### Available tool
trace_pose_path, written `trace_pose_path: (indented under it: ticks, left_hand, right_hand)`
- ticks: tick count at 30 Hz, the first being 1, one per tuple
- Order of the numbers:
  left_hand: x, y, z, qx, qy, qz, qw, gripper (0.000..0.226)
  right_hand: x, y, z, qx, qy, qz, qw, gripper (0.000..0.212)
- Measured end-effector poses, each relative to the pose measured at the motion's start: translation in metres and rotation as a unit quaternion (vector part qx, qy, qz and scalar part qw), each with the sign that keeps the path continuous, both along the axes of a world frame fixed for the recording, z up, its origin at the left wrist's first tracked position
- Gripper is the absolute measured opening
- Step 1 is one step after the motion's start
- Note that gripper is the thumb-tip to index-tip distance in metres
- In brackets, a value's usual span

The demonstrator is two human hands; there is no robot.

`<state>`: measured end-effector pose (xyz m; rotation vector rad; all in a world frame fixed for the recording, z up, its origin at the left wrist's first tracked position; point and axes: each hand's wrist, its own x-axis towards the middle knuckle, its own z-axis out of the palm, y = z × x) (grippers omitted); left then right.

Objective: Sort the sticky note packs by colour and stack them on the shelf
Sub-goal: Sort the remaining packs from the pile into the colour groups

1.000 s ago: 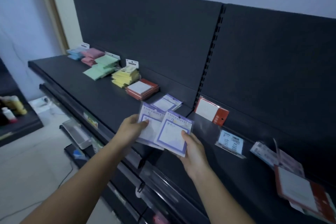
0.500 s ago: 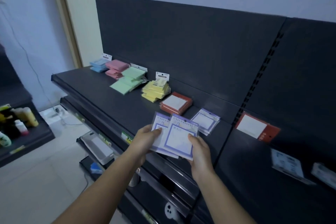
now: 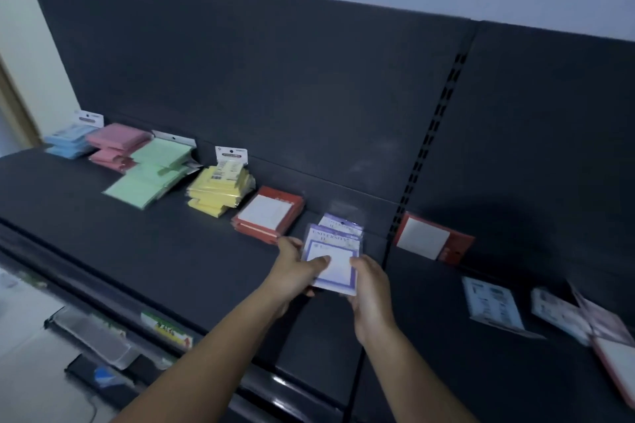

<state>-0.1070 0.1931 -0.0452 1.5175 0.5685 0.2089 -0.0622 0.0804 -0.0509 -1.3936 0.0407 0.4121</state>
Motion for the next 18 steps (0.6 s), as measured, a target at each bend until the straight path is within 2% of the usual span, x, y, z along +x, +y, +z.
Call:
trace_pose_path:
  ticks: [3, 7, 9, 12, 14, 16, 18]
  left_hand:
    - [0.030, 0.005, 0.001, 0.056, -0.045, 0.034, 0.997, 0.033]
    - [0.056, 0.014, -0.005, 0.152, -0.071, 0.016, 0.986, 0.029]
    - [0.067, 0.022, -0.013, 0.263, -0.053, 0.010, 0.963, 0.026]
    - [0.079, 0.031, -0.028, 0.419, 0.018, 0.007, 0.908, 0.040]
    - [0.082, 0.034, -0.035, 0.439, 0.013, -0.001, 0.898, 0.040]
    - [0.081, 0.033, -0.038, 0.407, -0.034, -0.009, 0.913, 0.036]
    - [0.079, 0.032, -0.036, 0.369, -0.086, 0.005, 0.925, 0.033]
  right_hand:
    - [0.025, 0.005, 0.002, -0.007, -0.054, -0.010, 0.998, 0.016]
    - [0.045, 0.015, -0.007, -0.053, -0.136, -0.001, 0.989, 0.030]
    - [0.052, 0.019, -0.014, -0.112, -0.174, 0.016, 0.978, 0.036]
    - [0.059, 0.024, -0.023, -0.199, -0.224, 0.050, 0.953, 0.050]
    - [0.060, 0.028, -0.029, -0.274, -0.275, 0.067, 0.919, 0.060]
    - [0.059, 0.032, -0.034, -0.327, -0.318, 0.073, 0.887, 0.066]
    - [0.060, 0.035, -0.037, -0.348, -0.328, 0.070, 0.875, 0.067]
